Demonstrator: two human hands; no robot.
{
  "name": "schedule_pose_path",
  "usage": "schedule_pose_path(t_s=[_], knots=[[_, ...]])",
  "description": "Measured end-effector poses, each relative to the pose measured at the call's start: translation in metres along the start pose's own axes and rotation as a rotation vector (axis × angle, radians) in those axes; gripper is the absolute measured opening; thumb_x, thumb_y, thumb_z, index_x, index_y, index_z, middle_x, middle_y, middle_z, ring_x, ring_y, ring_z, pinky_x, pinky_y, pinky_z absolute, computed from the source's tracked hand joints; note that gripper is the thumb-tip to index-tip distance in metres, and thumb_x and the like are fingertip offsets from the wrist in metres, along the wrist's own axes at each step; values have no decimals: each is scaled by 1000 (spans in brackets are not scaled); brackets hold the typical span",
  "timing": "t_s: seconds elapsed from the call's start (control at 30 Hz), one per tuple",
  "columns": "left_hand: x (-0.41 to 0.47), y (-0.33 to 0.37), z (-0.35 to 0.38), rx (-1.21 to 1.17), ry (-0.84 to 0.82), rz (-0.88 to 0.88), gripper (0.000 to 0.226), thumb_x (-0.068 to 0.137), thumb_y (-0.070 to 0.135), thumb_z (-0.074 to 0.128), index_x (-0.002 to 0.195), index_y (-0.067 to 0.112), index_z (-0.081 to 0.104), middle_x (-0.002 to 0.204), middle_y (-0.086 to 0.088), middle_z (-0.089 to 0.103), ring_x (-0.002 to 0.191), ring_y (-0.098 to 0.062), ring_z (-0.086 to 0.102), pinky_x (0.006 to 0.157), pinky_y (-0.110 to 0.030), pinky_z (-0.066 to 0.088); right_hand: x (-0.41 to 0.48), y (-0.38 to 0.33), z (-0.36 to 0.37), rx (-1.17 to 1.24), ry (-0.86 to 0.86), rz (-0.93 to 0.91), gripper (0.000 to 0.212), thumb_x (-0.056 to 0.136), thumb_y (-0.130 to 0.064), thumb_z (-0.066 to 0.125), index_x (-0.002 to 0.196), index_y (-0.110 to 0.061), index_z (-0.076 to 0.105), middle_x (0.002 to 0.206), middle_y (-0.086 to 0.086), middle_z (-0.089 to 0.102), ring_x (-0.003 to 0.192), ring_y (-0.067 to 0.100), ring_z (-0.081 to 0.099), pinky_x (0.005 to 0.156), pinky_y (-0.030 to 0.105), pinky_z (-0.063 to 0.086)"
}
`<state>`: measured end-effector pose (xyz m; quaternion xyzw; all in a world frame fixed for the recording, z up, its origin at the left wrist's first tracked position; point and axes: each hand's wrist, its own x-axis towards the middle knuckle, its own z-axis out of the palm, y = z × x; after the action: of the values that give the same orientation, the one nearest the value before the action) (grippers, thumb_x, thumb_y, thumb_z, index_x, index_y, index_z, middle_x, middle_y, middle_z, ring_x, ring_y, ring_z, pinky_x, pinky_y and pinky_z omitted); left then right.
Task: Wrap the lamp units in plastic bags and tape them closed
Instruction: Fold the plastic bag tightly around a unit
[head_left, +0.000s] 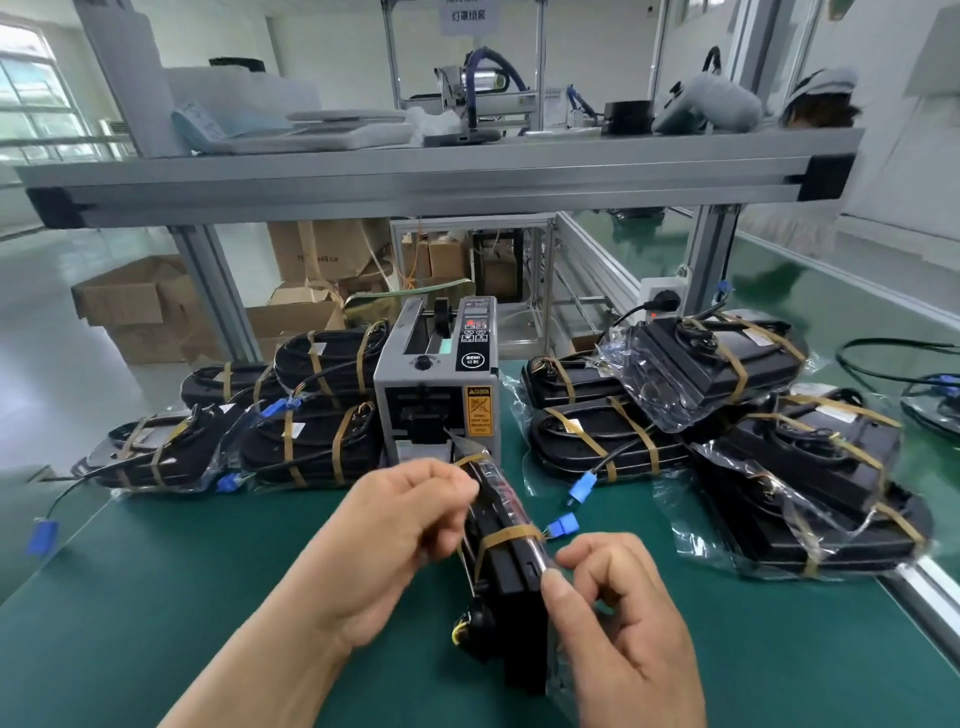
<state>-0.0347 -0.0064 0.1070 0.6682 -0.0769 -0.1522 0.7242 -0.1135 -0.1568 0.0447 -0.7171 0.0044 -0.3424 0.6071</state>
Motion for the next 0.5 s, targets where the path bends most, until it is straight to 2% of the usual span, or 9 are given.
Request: schedule_pose_path(t_s=[0.07,0.13,0.2,0.27,0.33,0.43,0.5], knots=[[-14,-3,7,154,-44,-4,29,89,10,65,63,22,66,63,0,53,57,-10,45,55,-16,40,1,-1,0,26,-6,35,30,73,-32,70,59,-22,46,80,-6,59,66,13,52,55,25,40],[-20,-6,12,267,-45,-8,30,89,11,65,62,24,65,62,2,51,57,-9,42,55,-15,38,0,0,-1,53,-14,75,30,72,-28,70,58,-21,45,76,-2,54,66,11,50,59,19,39],[-23,-6,15,309,-44,-15,28,88,14,65,62,26,65,61,3,48,57,-9,40,55,-16,36,-1,1,-2,82,-36,138,29,72,-24,68,57,-20,44,73,1,50,62,11,46,61,24,39],[-24,-4,16,327,-58,-26,28,88,17,66,62,26,65,60,6,49,56,-7,40,55,-17,35,0,1,-4,105,-74,204,29,71,-27,67,56,-20,43,73,3,47,60,12,42,62,32,37],[-25,-2,17,321,-78,-37,26,87,16,68,63,25,67,61,8,55,54,-4,45,55,-14,38,2,0,-5,126,-115,248,29,71,-28,67,57,-19,43,72,3,45,61,14,42,63,34,36],[-27,-2,19,256,-87,-64,18,84,16,71,67,20,70,69,1,62,62,-8,49,61,-16,40,3,1,-7,181,-160,272,29,71,-29,67,59,-17,44,71,-1,44,59,9,42,59,24,37],[-28,-2,20,228,-80,-77,15,82,16,72,67,19,71,69,0,63,60,-8,49,58,-15,40,3,1,-9,188,-203,276,32,71,-37,69,62,-17,45,72,-3,44,61,9,42,59,22,37]])
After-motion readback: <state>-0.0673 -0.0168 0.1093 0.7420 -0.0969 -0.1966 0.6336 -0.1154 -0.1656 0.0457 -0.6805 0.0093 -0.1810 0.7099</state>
